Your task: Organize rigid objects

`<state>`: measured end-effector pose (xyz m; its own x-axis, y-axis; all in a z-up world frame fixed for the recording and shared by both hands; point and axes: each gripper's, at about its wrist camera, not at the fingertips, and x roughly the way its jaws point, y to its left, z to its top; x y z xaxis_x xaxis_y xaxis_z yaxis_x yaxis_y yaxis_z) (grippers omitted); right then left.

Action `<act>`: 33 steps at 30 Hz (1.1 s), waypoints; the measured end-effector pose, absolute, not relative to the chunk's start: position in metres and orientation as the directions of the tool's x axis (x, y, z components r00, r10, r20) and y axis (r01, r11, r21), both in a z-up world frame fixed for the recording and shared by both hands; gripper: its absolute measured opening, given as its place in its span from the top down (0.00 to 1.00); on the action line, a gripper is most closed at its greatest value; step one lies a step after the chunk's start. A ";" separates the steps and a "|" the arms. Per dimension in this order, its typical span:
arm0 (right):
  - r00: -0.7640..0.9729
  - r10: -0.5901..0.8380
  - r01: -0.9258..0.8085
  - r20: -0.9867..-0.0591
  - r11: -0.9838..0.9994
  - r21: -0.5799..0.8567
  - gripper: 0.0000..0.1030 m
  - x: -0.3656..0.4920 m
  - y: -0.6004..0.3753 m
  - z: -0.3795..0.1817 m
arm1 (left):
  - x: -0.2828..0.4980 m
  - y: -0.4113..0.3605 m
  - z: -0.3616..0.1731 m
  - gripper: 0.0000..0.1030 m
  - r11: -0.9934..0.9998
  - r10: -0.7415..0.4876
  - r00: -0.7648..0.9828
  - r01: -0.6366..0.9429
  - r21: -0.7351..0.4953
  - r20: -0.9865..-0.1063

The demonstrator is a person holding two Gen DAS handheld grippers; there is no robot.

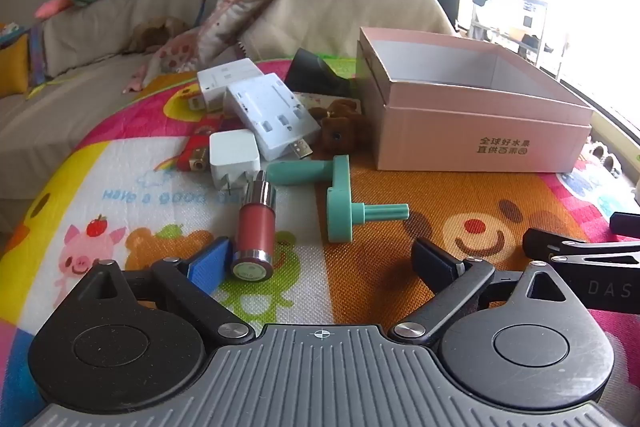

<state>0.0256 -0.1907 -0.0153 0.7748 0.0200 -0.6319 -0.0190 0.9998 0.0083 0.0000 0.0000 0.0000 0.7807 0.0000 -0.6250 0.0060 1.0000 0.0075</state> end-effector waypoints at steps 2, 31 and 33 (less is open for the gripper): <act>0.775 0.020 -0.019 -0.632 1.000 0.008 0.00 0.026 -0.191 -0.015 | 0.000 0.000 0.000 0.04 1.000 0.007 0.785 0.006 0.018 -0.619; 0.777 0.023 -0.020 -0.629 1.000 0.011 0.00 0.025 -0.191 -0.015 | 0.000 0.000 0.000 0.04 1.000 -0.003 0.782 0.006 0.002 -0.623; 0.777 0.023 -0.020 -0.629 1.000 0.012 0.00 0.025 -0.191 -0.015 | 0.000 0.000 0.000 0.04 1.000 -0.003 0.782 0.006 0.002 -0.623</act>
